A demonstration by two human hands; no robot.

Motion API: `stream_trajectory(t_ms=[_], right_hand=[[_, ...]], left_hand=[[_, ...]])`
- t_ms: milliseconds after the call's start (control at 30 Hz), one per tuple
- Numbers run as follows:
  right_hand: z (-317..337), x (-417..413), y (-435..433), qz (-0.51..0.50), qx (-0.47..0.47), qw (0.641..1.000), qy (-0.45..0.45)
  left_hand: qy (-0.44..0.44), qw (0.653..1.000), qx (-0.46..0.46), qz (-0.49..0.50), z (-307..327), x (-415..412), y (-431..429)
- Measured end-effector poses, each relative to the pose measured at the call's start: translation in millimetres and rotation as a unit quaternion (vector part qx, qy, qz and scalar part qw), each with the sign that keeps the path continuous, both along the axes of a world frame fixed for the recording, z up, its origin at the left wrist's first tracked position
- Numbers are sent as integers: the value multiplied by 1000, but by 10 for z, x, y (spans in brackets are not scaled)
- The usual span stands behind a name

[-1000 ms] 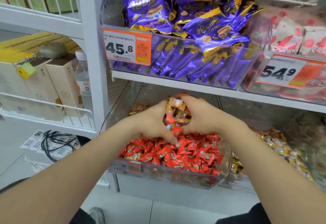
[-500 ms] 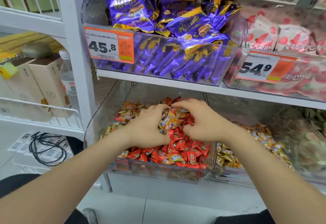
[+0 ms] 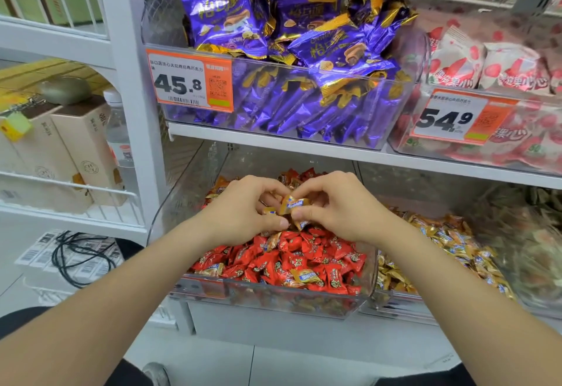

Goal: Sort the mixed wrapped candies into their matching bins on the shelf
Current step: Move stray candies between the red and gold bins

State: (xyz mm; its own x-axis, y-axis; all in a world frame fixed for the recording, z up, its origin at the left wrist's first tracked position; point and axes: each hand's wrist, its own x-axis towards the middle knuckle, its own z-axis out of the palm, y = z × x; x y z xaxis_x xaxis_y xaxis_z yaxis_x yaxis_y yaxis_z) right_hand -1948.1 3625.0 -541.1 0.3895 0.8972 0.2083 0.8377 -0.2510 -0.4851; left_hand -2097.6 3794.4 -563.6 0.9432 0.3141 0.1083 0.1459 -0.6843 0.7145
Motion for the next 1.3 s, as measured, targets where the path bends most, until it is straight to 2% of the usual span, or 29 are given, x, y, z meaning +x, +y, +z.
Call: stream_trajectory(t_ms=[133, 300, 400, 567, 667, 833, 1000, 1100, 1300], right_hand=[[51, 53, -56, -50, 25, 995, 83], [33, 83, -114, -95, -14, 976, 195], [47, 45, -127, -112, 2, 961, 252], [18, -10, -103, -139, 81, 917, 366], [35, -35, -92, -139, 117, 872, 455], [101, -48, -52, -146, 99, 795, 581], [124, -92, -45, -160, 69, 750, 638], [172, -121, -39, -155, 78, 721, 671], [201, -197, -12, -156, 85, 742, 646]], left_hand=[[12, 999, 45, 19, 0, -4, -13], [53, 995, 80, 6, -25, -3, -21], [85, 991, 107, 14, -67, 25, -55], [96, 991, 92, 5, -90, 38, -61], [85, 993, 87, -7, -79, 36, -80], [49, 995, 80, 29, -103, 88, -118], [16, 996, 50, 68, 27, 117, -141], [-9, 995, 67, 74, 66, 128, -142], [44, 995, 42, 81, 53, 172, -127]])
